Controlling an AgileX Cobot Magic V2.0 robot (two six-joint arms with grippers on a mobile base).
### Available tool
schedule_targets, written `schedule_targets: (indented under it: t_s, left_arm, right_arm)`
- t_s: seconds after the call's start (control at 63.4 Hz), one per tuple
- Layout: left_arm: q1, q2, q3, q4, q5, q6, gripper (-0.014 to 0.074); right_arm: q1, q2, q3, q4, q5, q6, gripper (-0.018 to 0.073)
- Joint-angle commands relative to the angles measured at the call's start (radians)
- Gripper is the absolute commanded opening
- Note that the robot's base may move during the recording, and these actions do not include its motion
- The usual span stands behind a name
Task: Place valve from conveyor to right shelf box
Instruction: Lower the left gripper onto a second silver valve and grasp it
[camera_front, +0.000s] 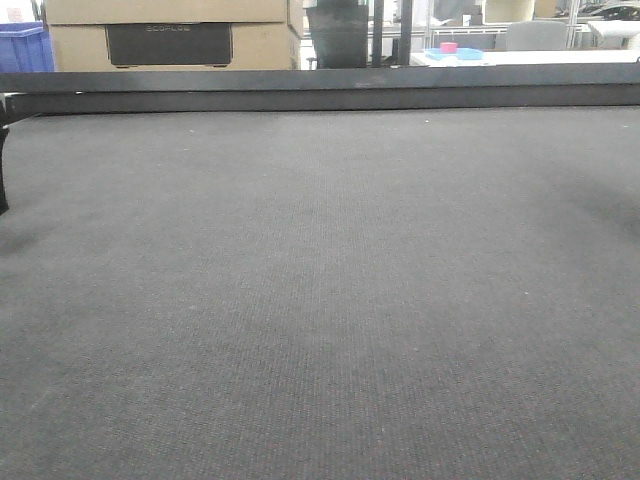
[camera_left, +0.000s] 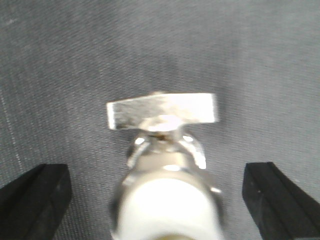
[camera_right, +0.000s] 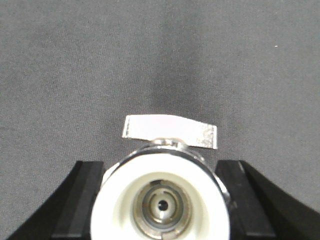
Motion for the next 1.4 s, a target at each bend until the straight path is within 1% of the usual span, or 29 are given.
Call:
schedule_targets:
  t_s: [0.0,0.268,0.52,0.583,0.662,0.725,0.772,0.788,0.883,0.899,0.93,1.167,1.277,1.387]
  left_arm:
    - [0.017,0.001,-0.009,-0.011,-0.01,-0.007,0.0599]
    - [0.02,0.001,-0.009,-0.082,-0.026,-0.009,0.0599]
    - [0.02,0.001,-0.009,-0.082,-0.034,-0.009,0.0599]
    - [0.02,0.001,-0.009,-0.082,-0.033,-0.009,0.0582]
    - [0.02,0.001,-0.009,-0.082,-0.031,-0.009,0.0495]
    - [0.02,0.001,-0.009,-0.082,-0.029,-0.009,0.0386]
    - [0.02,0.001,-0.009,-0.082,-0.029,-0.009,0.0284]
    - [0.02,0.001,-0.009,-0.082,-0.029,-0.009,0.023]
    - [0.02,0.001,-0.009,-0.082,-0.025,-0.009,0.0006]
    - [0.02,0.001,-0.009,-0.082,-0.025,-0.009,-0.0048]
    - [0.02,0.001,-0.012,-0.082,-0.021,-0.009,-0.0116]
    - [0.018,-0.05,-0.016,-0.127,0.002,-0.009,-0.0111]
    - [0.018,-0.119,-0.016,-0.141,-0.001,-0.009,-0.0111]
    - [0.018,-0.206,-0.016,-0.152,-0.028,-0.009,-0.0111]
  right_arm:
    - [-0.006,-0.018,-0.007,-0.004,-0.045,0.0,-0.0154]
    - [-0.006,-0.018,-0.007,-0.004,-0.047,0.0,-0.0154]
    - [-0.006,-0.018,-0.007,-0.004,-0.047,0.0,-0.0154]
    - [-0.006,-0.018,-0.007,-0.004,-0.047,0.0,-0.0154]
    - [-0.006,-0.018,-0.007,-0.004,-0.047,0.0,-0.0154]
    - [-0.006,-0.018,-0.007,-0.004,-0.047,0.0,-0.0154]
    - [-0.006,-0.018,-0.007,-0.004,-0.047,0.0,-0.0154]
    - [-0.006,-0.018,-0.007,-0.004,-0.047,0.0,-0.0154]
    - [-0.006,-0.018,-0.007,-0.004,-0.047,0.0,-0.0154]
    - [-0.006,-0.018,-0.007,-0.004,-0.047,0.0,-0.0154]
    - [-0.006,-0.018,-0.007,-0.004,-0.047,0.0,-0.0154]
    - [-0.006,-0.018,-0.012,-0.004,-0.057,0.0,-0.0154]
    - [-0.006,-0.029,-0.02,-0.004,-0.057,0.0,-0.0154]
    - [-0.006,-0.053,-0.02,-0.004,-0.067,0.0,-0.0154]
